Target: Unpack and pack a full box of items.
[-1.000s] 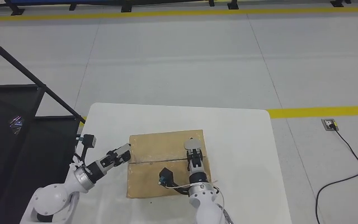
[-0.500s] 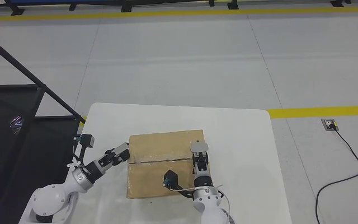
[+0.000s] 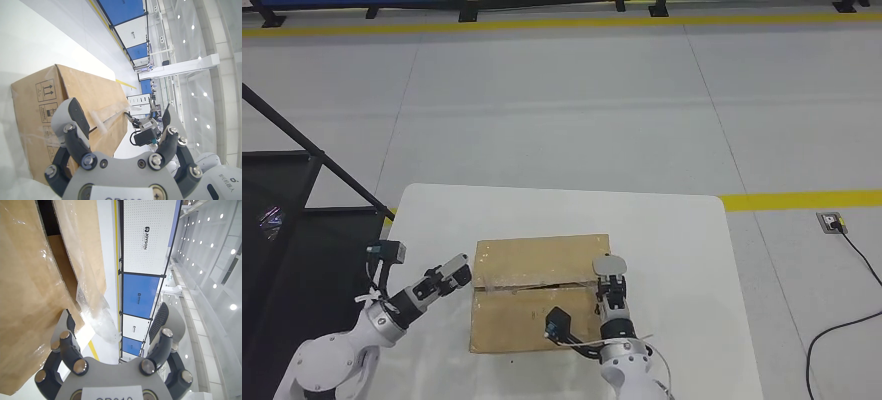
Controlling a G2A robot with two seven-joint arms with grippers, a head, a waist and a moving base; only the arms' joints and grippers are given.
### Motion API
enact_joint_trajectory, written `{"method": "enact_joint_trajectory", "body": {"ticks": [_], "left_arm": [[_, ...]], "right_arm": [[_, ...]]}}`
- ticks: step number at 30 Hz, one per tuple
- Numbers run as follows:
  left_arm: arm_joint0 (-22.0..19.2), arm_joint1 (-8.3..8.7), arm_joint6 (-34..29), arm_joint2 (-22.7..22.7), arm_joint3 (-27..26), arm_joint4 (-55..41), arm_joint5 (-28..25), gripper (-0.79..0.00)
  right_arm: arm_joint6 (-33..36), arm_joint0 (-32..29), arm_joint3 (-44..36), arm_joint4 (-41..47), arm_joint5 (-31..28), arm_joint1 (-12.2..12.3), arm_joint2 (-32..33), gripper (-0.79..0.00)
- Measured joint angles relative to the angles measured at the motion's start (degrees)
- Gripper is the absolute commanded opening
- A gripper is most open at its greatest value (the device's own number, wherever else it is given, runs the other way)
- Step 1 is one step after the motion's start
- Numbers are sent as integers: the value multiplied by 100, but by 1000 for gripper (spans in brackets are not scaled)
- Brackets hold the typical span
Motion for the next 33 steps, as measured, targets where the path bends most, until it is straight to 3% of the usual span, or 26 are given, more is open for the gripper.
{"method": "enact_joint_trajectory", "body": {"ticks": [8, 14, 27, 33], "left_arm": [[247, 12, 26, -214, -459, -391, -104, 0], [99, 2, 242, 38, -597, -115, 161, 0], [-1017, -57, -8, 1323, -47, 1003, 751, 0], [-859, -8, -192, 1224, -71, 1293, 598, 0]], "right_arm": [[-25, -380, -521, 653, 507, -11, 214, 0], [-929, -515, -880, 2070, 118, 22, 661, 0], [-1205, -359, -641, 1803, 42, 80, 484, 0], [-1321, -368, -555, 1867, 127, 107, 555, 0]]}}
